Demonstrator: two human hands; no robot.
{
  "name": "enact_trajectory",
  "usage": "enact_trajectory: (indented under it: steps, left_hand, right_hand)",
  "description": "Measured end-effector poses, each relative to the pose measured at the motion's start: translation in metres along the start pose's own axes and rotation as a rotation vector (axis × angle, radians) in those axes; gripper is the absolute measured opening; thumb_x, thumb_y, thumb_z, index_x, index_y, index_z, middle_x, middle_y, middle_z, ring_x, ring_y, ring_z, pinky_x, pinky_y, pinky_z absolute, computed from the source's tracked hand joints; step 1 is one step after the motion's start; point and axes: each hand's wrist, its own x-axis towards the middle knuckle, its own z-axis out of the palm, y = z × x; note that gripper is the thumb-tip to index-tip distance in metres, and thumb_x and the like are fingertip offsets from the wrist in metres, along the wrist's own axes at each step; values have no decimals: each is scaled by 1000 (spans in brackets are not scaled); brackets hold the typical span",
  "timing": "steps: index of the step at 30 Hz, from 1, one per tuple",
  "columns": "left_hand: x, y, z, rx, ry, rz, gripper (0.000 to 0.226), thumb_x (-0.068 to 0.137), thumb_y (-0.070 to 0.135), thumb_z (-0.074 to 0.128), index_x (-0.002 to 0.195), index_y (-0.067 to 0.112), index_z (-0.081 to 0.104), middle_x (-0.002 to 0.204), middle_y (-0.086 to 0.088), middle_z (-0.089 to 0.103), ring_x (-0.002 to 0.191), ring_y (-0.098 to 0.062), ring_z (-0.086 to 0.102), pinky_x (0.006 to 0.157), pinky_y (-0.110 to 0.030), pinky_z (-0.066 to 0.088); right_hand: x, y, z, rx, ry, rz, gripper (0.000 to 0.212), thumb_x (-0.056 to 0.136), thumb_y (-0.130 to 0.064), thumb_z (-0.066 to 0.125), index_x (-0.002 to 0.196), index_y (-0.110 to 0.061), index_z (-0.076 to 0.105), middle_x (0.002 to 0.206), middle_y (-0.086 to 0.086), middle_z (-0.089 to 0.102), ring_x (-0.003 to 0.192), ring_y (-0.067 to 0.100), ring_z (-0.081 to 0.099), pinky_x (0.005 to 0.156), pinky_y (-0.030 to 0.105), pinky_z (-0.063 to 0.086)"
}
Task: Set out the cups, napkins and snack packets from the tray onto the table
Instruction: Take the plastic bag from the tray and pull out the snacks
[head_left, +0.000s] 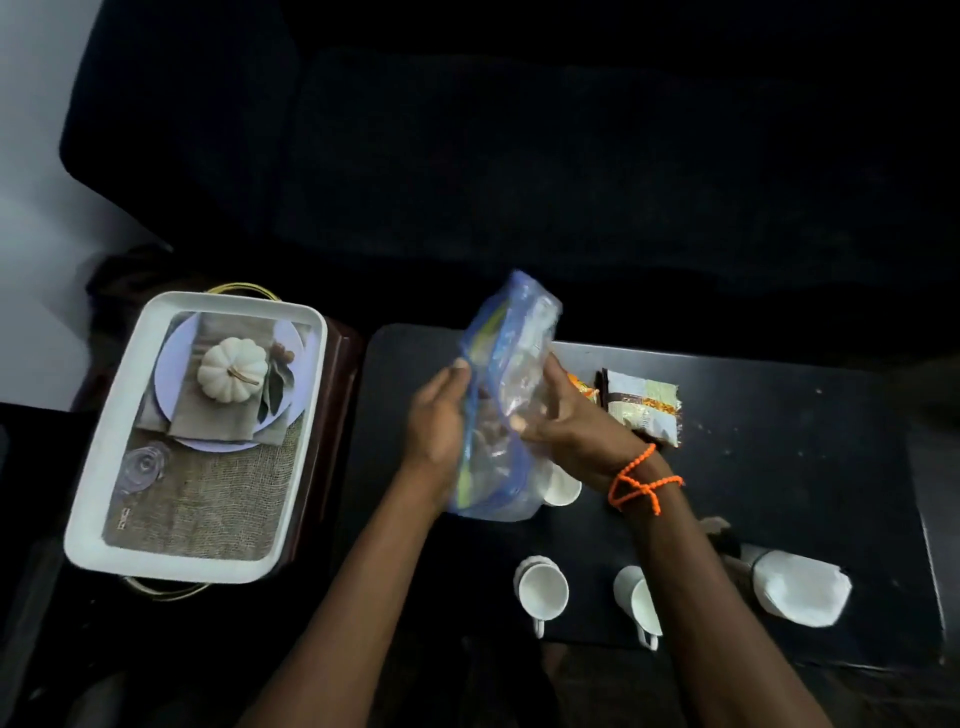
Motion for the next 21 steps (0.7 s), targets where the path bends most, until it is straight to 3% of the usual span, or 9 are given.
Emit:
enact_trajectory:
  steps: [2, 4, 8, 11, 13, 15, 17, 19, 21]
  left_hand:
    - [-4, -8, 11, 220, -114, 54, 24, 106, 17, 52, 97, 11, 74, 95, -13, 73, 89, -26, 66, 87, -42, 56]
    - [-4, -14, 15, 354, -87, 200, 16, 102, 17, 61, 93, 17, 74, 88, 1, 73, 81, -14, 64, 77, -26, 54]
    - [-14, -18, 22, 309, 159, 395, 20, 92, 34, 70, 110, 24, 70, 112, 1, 73, 101, -9, 69, 89, -23, 53]
    - [-31, -25, 43, 206, -35, 62, 46, 96, 51, 66, 132, 24, 62, 127, 3, 67, 117, -13, 64, 105, -43, 54]
    - [-43, -29, 67, -30, -280, -158, 61, 93, 59, 62, 139, 20, 59, 128, -5, 72, 112, -19, 69, 90, -44, 62]
    - [-49, -36, 94, -73, -393, -82, 58, 94, 45, 70, 140, 12, 57, 125, -10, 74, 107, -26, 73, 79, -40, 63]
    - [-52, -45, 117, 56, -320, 15, 56, 92, 16, 78, 142, 9, 54, 126, -13, 72, 110, -31, 74, 88, -43, 64]
    - [-50, -53, 134, 191, -234, 77, 63, 86, -3, 75, 143, 13, 54, 121, -4, 69, 107, -21, 72, 94, -39, 62]
    - [-45, -59, 147, 281, -199, 132, 56, 82, -12, 65, 132, 14, 64, 106, 10, 69, 96, -12, 71, 87, -31, 61]
  right_hand:
    - [0, 2, 3, -81, 82, -12, 59, 80, -1, 82, 132, -8, 57, 128, 24, 66, 116, 40, 65, 103, 57, 50]
    - [-8, 3, -2, -103, 329, -19, 38, 77, 2, 80, 113, 1, 68, 112, 28, 71, 99, 40, 70, 94, 61, 54]
    - [-28, -5, -27, 232, 737, -120, 23, 85, 15, 57, 102, 4, 69, 90, 17, 74, 73, 25, 71, 67, 35, 59]
    - [-46, -10, -34, 430, 780, -192, 35, 90, 11, 56, 125, 12, 58, 105, 22, 67, 82, 24, 67, 69, 28, 59]
    - [-61, -7, -31, 231, 835, -241, 39, 81, 19, 67, 119, 18, 61, 112, 28, 68, 90, 28, 68, 82, 41, 62]
    - [-70, 1, -28, -23, 857, -216, 26, 76, 23, 69, 101, 17, 68, 106, 31, 69, 96, 31, 65, 91, 49, 56]
    - [-89, -1, -36, -219, 833, -237, 11, 85, 18, 58, 84, 10, 66, 90, 21, 64, 89, 33, 60, 80, 35, 57]
    - [-117, -9, -52, -299, 708, -174, 8, 87, 7, 67, 92, 4, 73, 96, 14, 66, 94, 24, 62, 81, 18, 52]
    - [-154, -12, -77, -386, 575, -137, 29, 79, -1, 81, 107, -8, 78, 115, 5, 71, 111, 10, 65, 95, 15, 48]
